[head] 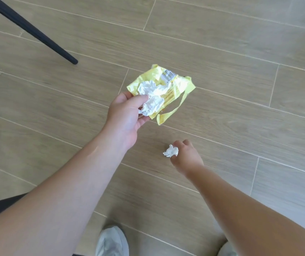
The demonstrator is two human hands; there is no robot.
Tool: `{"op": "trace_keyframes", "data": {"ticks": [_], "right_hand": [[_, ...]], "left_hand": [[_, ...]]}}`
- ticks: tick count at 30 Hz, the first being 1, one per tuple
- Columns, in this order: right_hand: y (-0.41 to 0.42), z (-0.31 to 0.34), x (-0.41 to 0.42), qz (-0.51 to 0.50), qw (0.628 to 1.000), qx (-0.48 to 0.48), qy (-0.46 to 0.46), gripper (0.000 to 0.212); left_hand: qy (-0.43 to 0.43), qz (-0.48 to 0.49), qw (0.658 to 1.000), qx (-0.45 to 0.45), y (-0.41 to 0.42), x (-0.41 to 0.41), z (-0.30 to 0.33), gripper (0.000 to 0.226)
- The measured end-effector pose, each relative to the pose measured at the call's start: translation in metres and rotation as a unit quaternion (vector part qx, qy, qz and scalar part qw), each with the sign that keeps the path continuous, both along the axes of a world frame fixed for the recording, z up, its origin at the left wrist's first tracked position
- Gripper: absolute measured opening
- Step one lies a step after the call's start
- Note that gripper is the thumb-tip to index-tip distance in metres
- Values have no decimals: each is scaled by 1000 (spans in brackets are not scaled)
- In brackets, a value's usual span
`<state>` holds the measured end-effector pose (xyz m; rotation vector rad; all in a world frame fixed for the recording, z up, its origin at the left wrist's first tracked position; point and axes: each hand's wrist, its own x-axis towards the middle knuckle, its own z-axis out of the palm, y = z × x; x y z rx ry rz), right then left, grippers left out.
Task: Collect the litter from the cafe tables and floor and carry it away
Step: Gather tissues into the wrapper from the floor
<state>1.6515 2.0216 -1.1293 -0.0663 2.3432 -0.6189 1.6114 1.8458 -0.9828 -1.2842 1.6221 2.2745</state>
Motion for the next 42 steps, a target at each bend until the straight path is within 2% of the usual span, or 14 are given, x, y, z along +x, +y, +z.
{"op": "trace_keyframes", "data": {"ticks": [5,10,15,19,23,28,38,42], "right_hand": [[-10,-33,-1,75,995,58,24,32],[-15,-43,-5,116,991,67,5,30],[-11,-28,-11,98,994,49,-1,29],[-2,14,-15,46,999,21,19,28],[8,91,-18,-26,998,-33,41,26],[31,219,-16,-105,984,-117,80,20],[91,492,-22,-210,956,-146,147,20],[113,593,-23,-218,944,-162,187,18]], "left_hand": [[16,-13,1000,-8,1,-7,-13,17],[32,-20,999,-19,-2,-14,-13,17],[36,-19,999,-24,-1,-17,4,16],[36,-18,999,-22,5,-14,38,16],[23,-24,999,-19,15,-1,97,16],[-4,-31,999,-11,34,17,195,15],[-1,-24,999,-26,78,10,420,14],[21,-20,999,-43,91,7,499,14]]}}
